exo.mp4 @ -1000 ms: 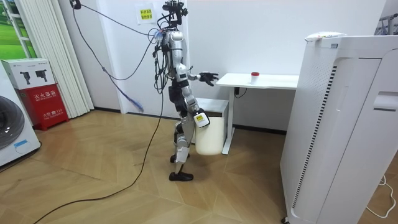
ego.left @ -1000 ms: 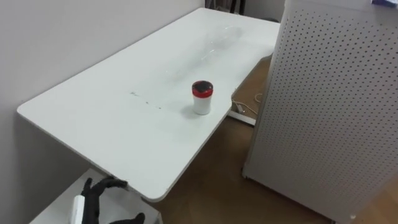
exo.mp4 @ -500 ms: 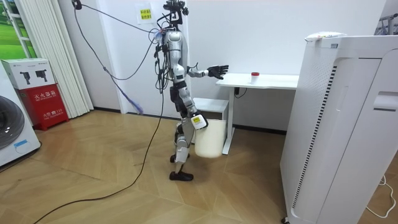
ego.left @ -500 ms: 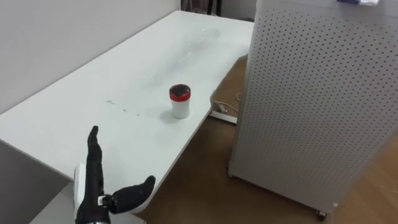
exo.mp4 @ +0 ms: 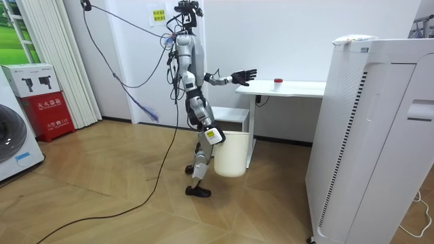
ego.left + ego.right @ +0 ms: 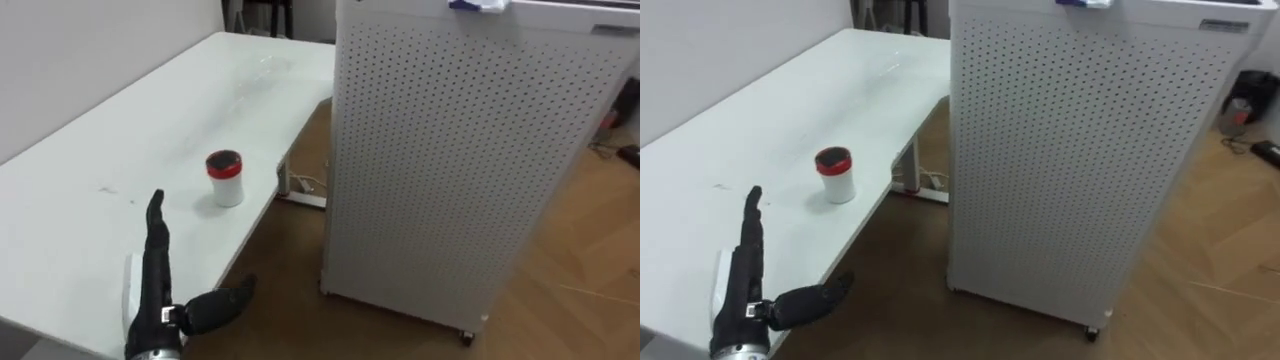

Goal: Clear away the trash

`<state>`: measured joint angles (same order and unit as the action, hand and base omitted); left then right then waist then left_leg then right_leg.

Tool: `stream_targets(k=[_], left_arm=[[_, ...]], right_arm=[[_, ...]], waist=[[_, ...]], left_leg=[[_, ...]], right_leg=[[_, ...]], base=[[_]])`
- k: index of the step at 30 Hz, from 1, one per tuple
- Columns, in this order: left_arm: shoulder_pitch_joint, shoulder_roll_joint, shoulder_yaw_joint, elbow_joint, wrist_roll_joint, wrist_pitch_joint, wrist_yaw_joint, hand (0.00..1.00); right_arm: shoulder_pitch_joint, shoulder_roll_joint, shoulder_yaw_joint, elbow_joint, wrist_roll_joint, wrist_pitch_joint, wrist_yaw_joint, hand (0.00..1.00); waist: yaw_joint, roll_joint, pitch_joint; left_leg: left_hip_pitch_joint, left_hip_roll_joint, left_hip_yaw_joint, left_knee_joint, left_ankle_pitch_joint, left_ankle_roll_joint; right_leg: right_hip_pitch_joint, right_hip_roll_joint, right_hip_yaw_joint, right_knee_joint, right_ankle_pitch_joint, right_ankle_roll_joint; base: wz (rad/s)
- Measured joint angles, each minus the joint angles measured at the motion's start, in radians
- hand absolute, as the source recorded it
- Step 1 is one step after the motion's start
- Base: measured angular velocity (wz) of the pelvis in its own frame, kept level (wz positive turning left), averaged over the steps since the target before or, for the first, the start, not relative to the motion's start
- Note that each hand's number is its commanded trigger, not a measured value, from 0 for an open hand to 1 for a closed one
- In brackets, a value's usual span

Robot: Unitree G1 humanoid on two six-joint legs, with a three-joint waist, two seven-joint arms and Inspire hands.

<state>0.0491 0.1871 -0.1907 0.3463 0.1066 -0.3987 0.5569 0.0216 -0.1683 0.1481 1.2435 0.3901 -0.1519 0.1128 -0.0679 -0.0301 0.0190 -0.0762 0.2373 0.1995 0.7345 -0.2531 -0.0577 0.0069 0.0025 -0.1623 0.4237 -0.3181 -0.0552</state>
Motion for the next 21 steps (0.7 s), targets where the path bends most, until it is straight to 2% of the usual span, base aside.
stream_targets(k=[1, 2, 3, 4, 5, 6, 7, 8, 9, 10, 11, 12, 13, 15, 17, 19, 21], left_arm=[[0.000, -0.001, 0.009, 0.007, -0.011, 0.000, 0.000, 0.00], [0.001, -0.003, 0.010, 0.012, -0.017, 0.000, 0.000, 0.00], [0.000, -0.003, 0.009, 0.020, -0.017, 0.000, -0.002, 0.00], [0.001, -0.003, 0.010, 0.020, -0.019, 0.000, -0.002, 0.00], [0.001, -0.003, 0.011, 0.020, -0.026, 0.000, -0.001, 0.00], [0.001, -0.003, 0.015, 0.020, -0.037, -0.001, 0.000, 0.00], [0.001, -0.006, 0.032, 0.020, -0.037, -0.001, 0.001, 0.00], [0.000, -0.008, 0.041, 0.020, -0.037, -0.001, 0.002, 0.00], [0.001, -0.010, 0.057, 0.021, -0.036, -0.002, 0.004, 0.00], [0.004, -0.011, 0.069, 0.021, -0.034, -0.002, 0.009, 0.00], [0.004, -0.010, 0.073, 0.021, -0.034, -0.002, 0.012, 0.00], [0.005, -0.008, 0.076, 0.020, -0.034, -0.002, 0.020, 0.00], [0.006, -0.005, 0.080, 0.021, -0.037, -0.002, 0.020, 0.00], [0.007, -0.007, 0.081, 0.020, -0.035, -0.001, 0.020, 0.00], [0.006, -0.008, 0.081, 0.019, -0.035, 0.000, 0.019, 0.00], [0.003, -0.008, 0.082, 0.013, -0.036, 0.000, 0.020, 0.00], [0.003, -0.008, 0.081, 0.013, -0.036, 0.000, 0.021, 0.00]], right_arm=[[0.000, -0.001, 0.002, -0.001, 0.000, 0.000, -0.004, 1.00], [0.001, -0.005, 0.001, -0.001, 0.000, 0.000, -0.007, 1.00], [0.001, -0.015, -0.003, -0.001, 0.003, 0.000, -0.013, 1.00], [0.002, -0.028, -0.005, -0.001, 0.009, 0.001, -0.018, 1.00], [0.002, -0.034, -0.005, -0.001, 0.011, 0.002, -0.022, 1.00], [0.002, -0.040, -0.005, -0.001, 0.010, 0.002, -0.030, 1.00], [0.003, -0.040, -0.005, -0.001, 0.011, 0.002, -0.037, 1.00], [0.003, -0.040, -0.005, -0.001, 0.011, 0.002, -0.038, 1.00], [0.009, -0.039, -0.004, -0.001, 0.011, 0.002, -0.044, 1.00], [0.019, -0.042, -0.004, -0.002, 0.011, 0.002, -0.045, 1.00], [0.025, -0.043, -0.004, -0.002, 0.011, 0.002, -0.045, 1.00], [0.033, -0.044, -0.004, -0.002, 0.011, 0.003, -0.045, 1.00], [0.043, -0.043, -0.002, -0.008, 0.012, 0.004, -0.045, 1.00], [0.056, -0.042, -0.002, -0.028, 0.012, 0.003, -0.046, 1.00], [0.057, -0.043, 0.001, -0.027, 0.012, 0.003, -0.047, 1.00], [0.056, -0.043, 0.008, -0.030, 0.012, 0.012, -0.053, 1.00], [0.055, -0.043, 0.008, -0.038, 0.011, 0.018, -0.057, 1.00]], waist=[[-0.002, -0.005, 0.0029], [-0.007, -0.010, 0.0028], [-0.010, -0.009, 0.0010], [-0.003, -0.008, 0.0014], [0.006, -0.008, 0.0013], [0.029, -0.008, 0.0011], [0.046, -0.009, 0.0006], [0.047, -0.008, 0.0004], [0.048, -0.009, -0.0028], [0.053, -0.011, -0.0109], [0.053, -0.001, -0.0203], [0.063, -0.011, -0.0221], [0.080, -0.024, -0.0212], [0.082, -0.028, -0.0169], [0.082, -0.029, -0.0170], [0.082, -0.029, -0.0167], [0.085, -0.030, -0.0160]], left_leg=[[-0.040, -0.004, -0.048, 0.064, 0.027, 0.024], [-0.056, -0.018, -0.066, 0.075, 0.019, 0.028], [-0.094, -0.060, -0.073, 0.061, 0.002, 0.038], [-0.141, -0.103, -0.072, 0.025, -0.007, 0.037], [-0.162, -0.126, -0.068, -0.006, -0.006, 0.035], [-0.191, -0.163, -0.067, -0.099, 0.003, 0.031], [-0.214, -0.192, -0.082, -0.206, 0.032, 0.028], [-0.226, -0.205, -0.095, -0.260, 0.056, 0.028], [-0.244, -0.223, -0.113, -0.343, 0.129, 0.046], [-0.236, -0.237, -0.131, -0.371, 0.192, 0.055], [-0.230, -0.241, -0.131, -0.373, 0.211, 0.068], [-0.218, -0.255, -0.129, -0.372, 0.237, 0.094], [-0.211, -0.268, -0.123, -0.360, 0.229, 0.097], [-0.215, -0.276, -0.119, -0.341, 0.203, 0.102], [-0.225, -0.283, -0.118, -0.315, 0.172, 0.106], [-0.237, -0.290, -0.117, -0.285, 0.138, 0.111], [-0.235, -0.302, -0.117, -0.275, 0.121, 0.117]], right_leg=[[0.012, 0.002, 0.024, 0.011, -0.010, -0.016], [0.014, 0.003, 0.031, 0.013, -0.013, -0.021], [0.015, 0.003, 0.057, 0.013, -0.017, -0.027], [0.012, 0.003, 0.089, 0.011, -0.019, -0.030], [0.012, 0.002, 0.105, 0.009, -0.019, -0.030], [0.014, 0.002, 0.136, 0.007, -0.023, -0.031], [0.019, 0.002, 0.150, 0.006, -0.031, -0.029], [0.021, 0.003, 0.151, 0.004, -0.037, -0.027], [0.035, 0.001, 0.158, 0.005, -0.055, -0.022], [0.046, -0.004, 0.165, 0.002, -0.071, -0.010], [0.052, -0.007, 0.161, -0.004, -0.076, -0.003], [0.063, -0.019, 0.156, -0.018, -0.083, 0.010], [0.071, -0.037, 0.139, -0.030, -0.086, 0.023], [0.082, -0.055, 0.101, -0.048, -0.078, 0.036], [0.084, -0.070, 0.091, -0.047, -0.080, 0.039], [0.088, -0.087, 0.066, -0.045, -0.088, 0.053], [0.098, -0.101, 0.049, -0.039, -0.093, 0.062]], base=[[-0.28], [-0.17], [-0.15], [-0.21], [-0.50], [-0.65], [-0.59], [-0.34], [-0.22], [-0.21], [-0.29], [-0.43], [-0.41], [-0.15], [-0.02], [0.07], [0.08]])
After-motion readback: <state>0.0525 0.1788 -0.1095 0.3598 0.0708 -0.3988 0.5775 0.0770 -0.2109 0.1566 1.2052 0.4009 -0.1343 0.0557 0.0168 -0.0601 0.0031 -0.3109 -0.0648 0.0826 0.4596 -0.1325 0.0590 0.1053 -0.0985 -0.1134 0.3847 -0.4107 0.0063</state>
